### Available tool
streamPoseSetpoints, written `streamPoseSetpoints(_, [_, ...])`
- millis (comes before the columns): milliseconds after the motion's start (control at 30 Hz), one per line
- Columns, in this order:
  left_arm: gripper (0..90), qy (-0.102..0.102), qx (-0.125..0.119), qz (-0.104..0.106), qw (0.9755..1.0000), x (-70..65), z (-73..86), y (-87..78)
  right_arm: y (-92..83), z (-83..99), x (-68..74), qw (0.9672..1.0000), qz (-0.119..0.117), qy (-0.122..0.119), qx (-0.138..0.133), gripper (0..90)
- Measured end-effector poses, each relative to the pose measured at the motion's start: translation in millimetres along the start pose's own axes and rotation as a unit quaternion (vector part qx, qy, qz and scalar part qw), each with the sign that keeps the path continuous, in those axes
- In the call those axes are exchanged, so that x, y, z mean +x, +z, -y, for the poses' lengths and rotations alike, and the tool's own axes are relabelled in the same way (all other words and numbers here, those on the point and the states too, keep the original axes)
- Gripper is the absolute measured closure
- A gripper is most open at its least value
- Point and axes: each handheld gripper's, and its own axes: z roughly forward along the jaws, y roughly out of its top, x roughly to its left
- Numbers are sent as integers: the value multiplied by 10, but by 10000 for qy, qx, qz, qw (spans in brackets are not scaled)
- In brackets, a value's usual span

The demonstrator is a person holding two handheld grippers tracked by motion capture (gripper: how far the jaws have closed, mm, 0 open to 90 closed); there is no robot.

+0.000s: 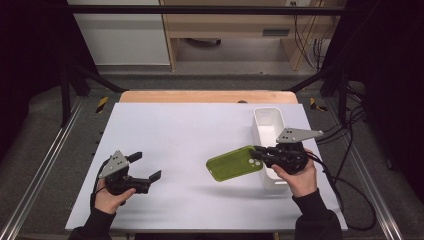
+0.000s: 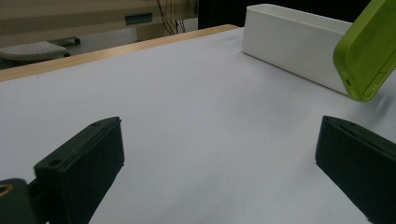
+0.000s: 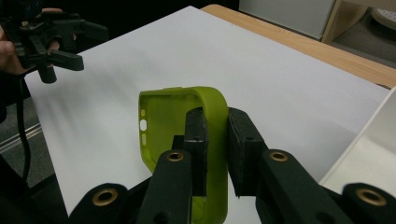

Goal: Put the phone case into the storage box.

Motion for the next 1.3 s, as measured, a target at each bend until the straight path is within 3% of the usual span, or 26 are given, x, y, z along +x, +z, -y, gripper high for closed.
streamPoseSetpoints(400, [9, -26, 36, -143, 9999, 91, 104, -79, -22, -146, -21, 9997, 141, -171, 46, 794])
streamPoseSetpoints(1300, [9, -46, 162, -149, 9997, 129, 171, -46, -108, -615, -79, 9957, 632, -662, 172, 795])
